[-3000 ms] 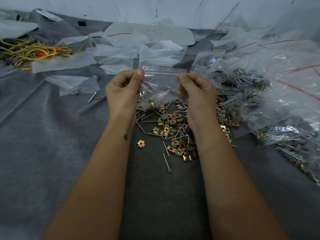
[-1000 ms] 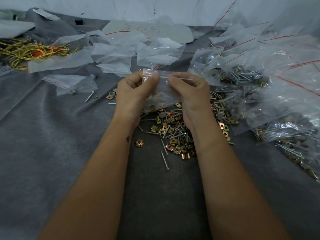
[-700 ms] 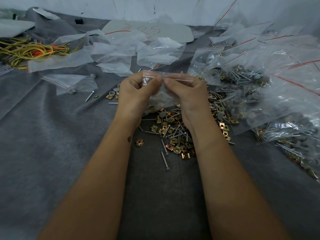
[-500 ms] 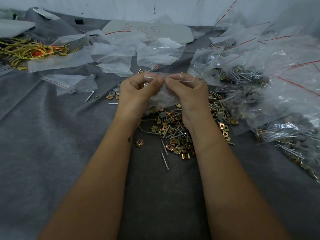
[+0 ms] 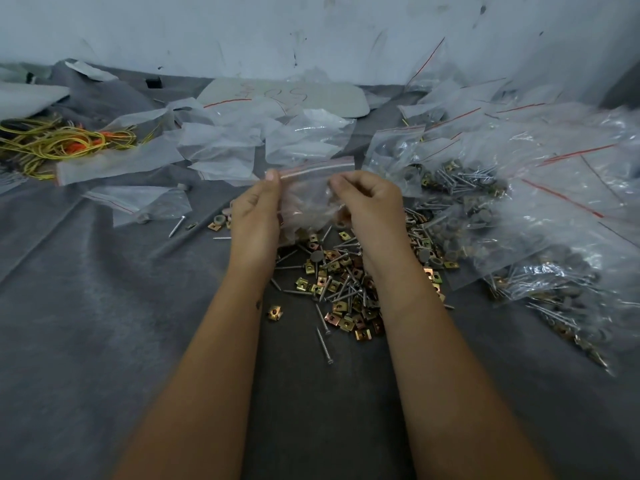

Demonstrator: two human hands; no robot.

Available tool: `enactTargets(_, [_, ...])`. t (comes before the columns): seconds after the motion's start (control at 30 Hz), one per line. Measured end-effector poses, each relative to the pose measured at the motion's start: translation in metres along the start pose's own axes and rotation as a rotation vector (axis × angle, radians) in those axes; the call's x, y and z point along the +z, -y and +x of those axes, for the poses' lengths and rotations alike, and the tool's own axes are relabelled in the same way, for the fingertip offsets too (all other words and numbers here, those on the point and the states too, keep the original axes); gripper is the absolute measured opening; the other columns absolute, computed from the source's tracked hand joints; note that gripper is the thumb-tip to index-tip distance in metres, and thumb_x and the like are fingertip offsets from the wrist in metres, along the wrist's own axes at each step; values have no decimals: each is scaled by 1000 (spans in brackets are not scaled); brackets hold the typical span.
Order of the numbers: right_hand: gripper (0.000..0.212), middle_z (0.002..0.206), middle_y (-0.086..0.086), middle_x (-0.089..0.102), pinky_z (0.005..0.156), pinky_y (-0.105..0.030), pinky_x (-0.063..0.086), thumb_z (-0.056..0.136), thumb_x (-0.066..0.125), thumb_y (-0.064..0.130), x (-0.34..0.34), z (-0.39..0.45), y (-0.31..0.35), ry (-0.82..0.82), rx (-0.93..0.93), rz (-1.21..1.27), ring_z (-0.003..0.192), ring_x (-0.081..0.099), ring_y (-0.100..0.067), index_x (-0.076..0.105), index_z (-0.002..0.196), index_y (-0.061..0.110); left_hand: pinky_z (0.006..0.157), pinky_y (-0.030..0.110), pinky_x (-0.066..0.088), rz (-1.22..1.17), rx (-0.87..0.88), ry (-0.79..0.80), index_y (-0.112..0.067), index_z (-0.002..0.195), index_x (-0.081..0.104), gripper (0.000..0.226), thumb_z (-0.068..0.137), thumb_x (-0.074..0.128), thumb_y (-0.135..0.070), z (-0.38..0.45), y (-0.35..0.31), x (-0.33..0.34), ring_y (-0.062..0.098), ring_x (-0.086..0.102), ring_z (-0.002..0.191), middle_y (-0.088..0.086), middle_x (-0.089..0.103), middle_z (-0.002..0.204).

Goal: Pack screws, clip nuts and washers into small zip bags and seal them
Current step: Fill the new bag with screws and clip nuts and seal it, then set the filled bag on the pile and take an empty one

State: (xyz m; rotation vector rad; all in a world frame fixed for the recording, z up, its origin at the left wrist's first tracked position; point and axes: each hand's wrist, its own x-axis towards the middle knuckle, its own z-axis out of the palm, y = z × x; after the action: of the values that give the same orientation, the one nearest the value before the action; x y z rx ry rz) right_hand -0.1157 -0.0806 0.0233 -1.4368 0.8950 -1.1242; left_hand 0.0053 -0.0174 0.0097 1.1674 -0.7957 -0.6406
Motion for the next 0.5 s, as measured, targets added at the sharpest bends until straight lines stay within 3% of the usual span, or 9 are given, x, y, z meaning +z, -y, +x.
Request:
enactTargets(0.1, [10,65,5,64,44,-17,44,92,64,15,-5,11,18,-129,11,113,48,58,-7,70,84,15,61,16,50,125,-15,53,-20,100,69,32,104,42,-35,3,-6,17,-1,64,71,-7,73,87])
enactTargets(0.2, [16,56,5,61,44,-18,44,92,64,10,-24,34,43,-250,-20,177,47,61,-11,64,75,11,96,19,44,157,-30,111,-23,130,60,33,102,47,-34,11,-14,42,-2,56,112,-7,62,127])
enactTargets(0.27, [17,57,2,61,46,-20,45,93,62,8,-44,54,57,-359,-19,246,49,63,-13,62,76,9,96,19,38,120,-62,138,-26,140,52,39,102,47,-34,16,-17,55,4,49,125,-6,55,139])
enactTargets(0.33, [10,81,-4,69,61,-21,51,94,60,6,-64,70,64,-443,-14,375,68,69,-15,63,103,6,81,7,41,108,-57,151,-29,136,54,35,102,47,-32,18,-15,64,-7,52,114,-8,58,134])
enactTargets(0.37, [35,108,-9,67,73,-22,51,94,60,6,-72,77,63,-463,-2,420,87,69,-16,53,128,8,71,0,40,116,-51,151,-30,133,56,33,102,47,-31,17,-13,66,-18,52,102,-12,60,127])
enactTargets(0.4, [60,135,-12,53,83,-23,47,93,61,9,-80,83,59,-463,40,406,108,63,-19,35,146,15,65,-3,39,133,-48,150,-31,131,57,31,101,47,-31,17,-11,67,-25,51,92,-18,61,120])
enactTargets(0.43, [76,151,-10,36,88,-26,42,92,63,13,-83,85,55,-472,87,336,123,53,-23,19,153,23,63,-2,40,151,-48,148,-32,129,58,30,101,48,-29,16,-7,67,-28,50,84,-22,60,115])
enactTargets(0.5, [85,159,-3,17,89,-34,37,90,64,17,-75,78,46,-464,144,182,135,40,-29,11,154,34,59,3,45,153,-58,134,-28,129,57,31,100,48,-22,14,0,64,-23,53,67,-21,60,111])
